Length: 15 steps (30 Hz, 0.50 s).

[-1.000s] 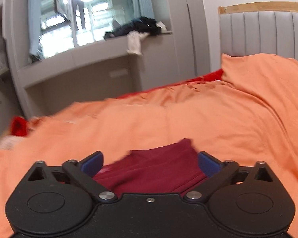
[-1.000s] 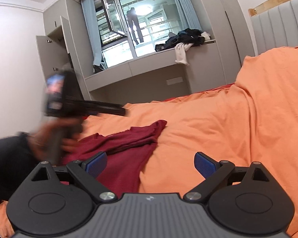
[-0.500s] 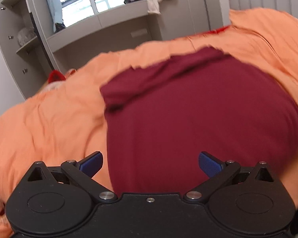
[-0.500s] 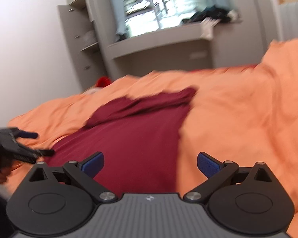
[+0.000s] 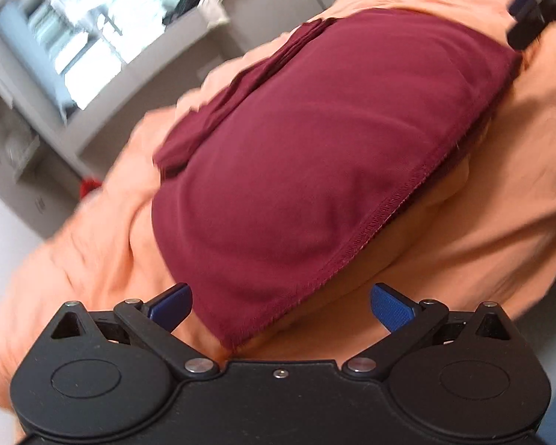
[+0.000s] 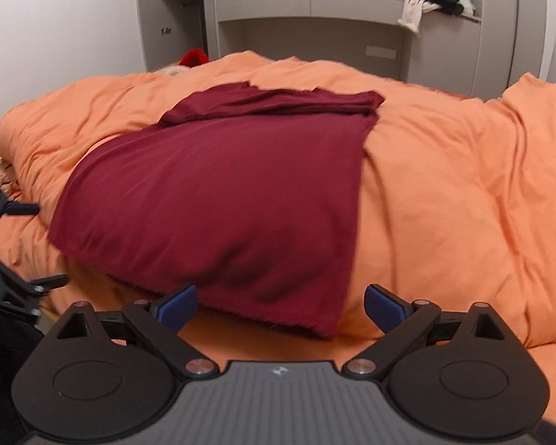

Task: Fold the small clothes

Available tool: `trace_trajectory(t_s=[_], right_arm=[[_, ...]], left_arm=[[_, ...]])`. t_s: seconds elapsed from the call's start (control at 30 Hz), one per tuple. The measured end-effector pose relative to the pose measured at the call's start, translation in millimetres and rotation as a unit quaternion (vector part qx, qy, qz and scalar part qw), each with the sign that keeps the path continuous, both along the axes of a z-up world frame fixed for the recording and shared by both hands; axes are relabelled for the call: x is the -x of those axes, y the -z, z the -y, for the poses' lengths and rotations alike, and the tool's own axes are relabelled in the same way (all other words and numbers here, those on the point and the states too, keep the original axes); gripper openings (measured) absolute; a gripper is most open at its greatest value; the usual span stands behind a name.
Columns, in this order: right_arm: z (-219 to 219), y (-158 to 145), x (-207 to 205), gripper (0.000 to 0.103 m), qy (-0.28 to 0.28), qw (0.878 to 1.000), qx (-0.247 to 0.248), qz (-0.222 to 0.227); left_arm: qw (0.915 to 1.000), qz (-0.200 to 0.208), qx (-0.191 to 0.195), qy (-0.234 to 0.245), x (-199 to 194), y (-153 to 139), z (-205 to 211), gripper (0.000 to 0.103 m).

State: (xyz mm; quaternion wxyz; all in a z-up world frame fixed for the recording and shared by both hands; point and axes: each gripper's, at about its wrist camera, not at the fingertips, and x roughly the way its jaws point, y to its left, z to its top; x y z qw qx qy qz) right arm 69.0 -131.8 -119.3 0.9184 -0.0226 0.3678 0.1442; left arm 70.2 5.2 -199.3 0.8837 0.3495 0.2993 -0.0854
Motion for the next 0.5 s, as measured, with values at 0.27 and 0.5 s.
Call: trace_trajectory(t_s=[0.27, 0.5], right_arm=[[-15, -4, 1, 0.099, -0.021, 1.0, 0.006, 0.005], [-10, -3, 12, 0.099, -0.016, 0.999, 0.03, 0.019]], left_arm=[[0.9955, 0.087, -0.036, -0.015, -16, 9, 0, 0.101], [0.9874, 0.156, 0.01, -0.027, -8, -33, -11, 0.102]])
